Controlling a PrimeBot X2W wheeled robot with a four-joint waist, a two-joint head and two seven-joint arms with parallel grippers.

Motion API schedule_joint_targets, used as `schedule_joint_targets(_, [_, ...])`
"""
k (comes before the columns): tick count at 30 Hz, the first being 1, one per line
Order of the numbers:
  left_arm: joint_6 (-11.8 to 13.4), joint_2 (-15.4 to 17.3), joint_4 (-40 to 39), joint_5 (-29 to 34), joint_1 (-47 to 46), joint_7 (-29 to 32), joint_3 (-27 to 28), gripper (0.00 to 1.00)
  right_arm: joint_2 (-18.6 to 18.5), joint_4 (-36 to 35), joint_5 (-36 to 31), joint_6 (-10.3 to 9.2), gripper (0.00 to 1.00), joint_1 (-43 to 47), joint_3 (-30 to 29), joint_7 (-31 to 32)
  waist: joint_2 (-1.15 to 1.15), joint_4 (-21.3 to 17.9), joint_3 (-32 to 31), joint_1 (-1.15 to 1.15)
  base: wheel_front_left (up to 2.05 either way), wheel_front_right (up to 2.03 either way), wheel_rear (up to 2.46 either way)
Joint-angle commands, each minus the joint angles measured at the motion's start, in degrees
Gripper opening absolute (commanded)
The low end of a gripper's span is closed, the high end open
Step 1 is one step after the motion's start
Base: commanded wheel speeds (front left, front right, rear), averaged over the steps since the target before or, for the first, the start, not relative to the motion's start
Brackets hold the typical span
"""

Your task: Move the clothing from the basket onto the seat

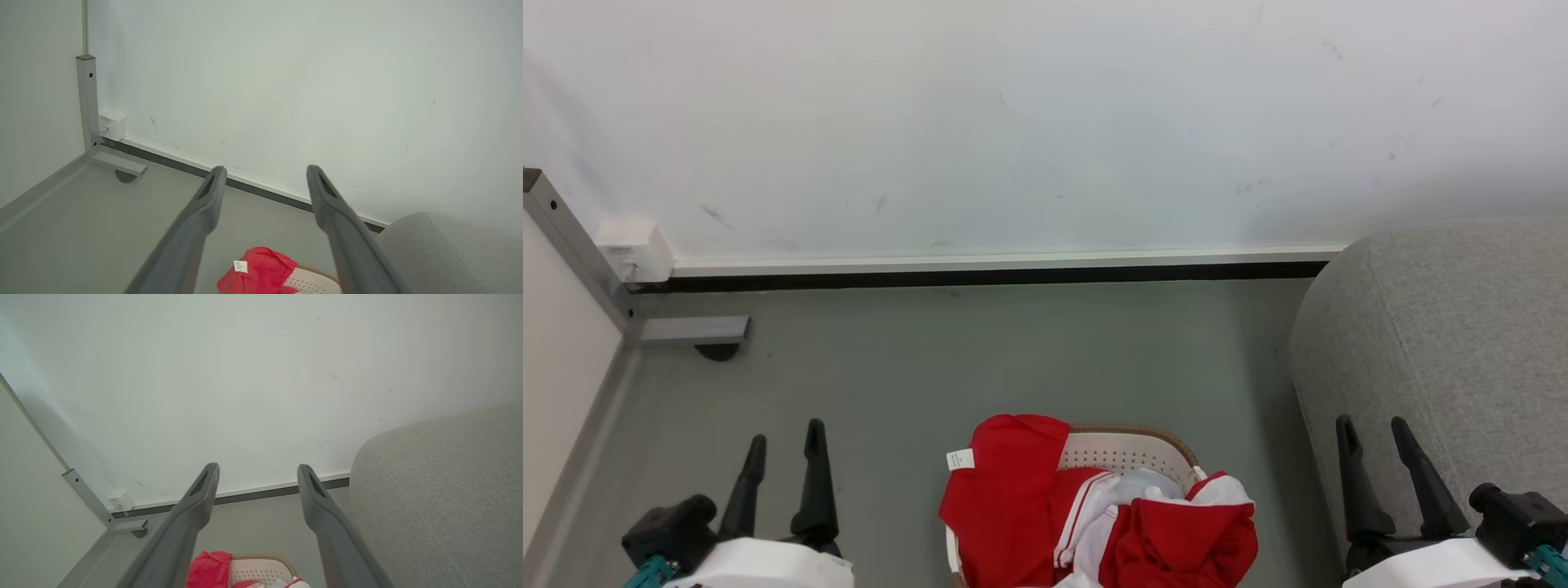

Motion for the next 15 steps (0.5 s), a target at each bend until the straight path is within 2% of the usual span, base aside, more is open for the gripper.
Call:
schedule_joint_targets(1, [0.1,0.5,-0.6,1.7,-0.5,-0.6,0.1,1.00,-0.3,-0.2,-1.5,-0.07,1.00,-0.8,0.2,-0.6,0.00,-0.1,0.0,0.00,0.00,0.00,0.00])
schedule_joint_targets(15, [0.6,0.6,-0.6,8.1,-0.6,-2.3,-0.2,1.00,-0.4,0.3,-7.8,-0.08,1.00,-1.2,1.4,-2.2,0.00,-0.8,0.0,0.00,0.00,0.00,0.00])
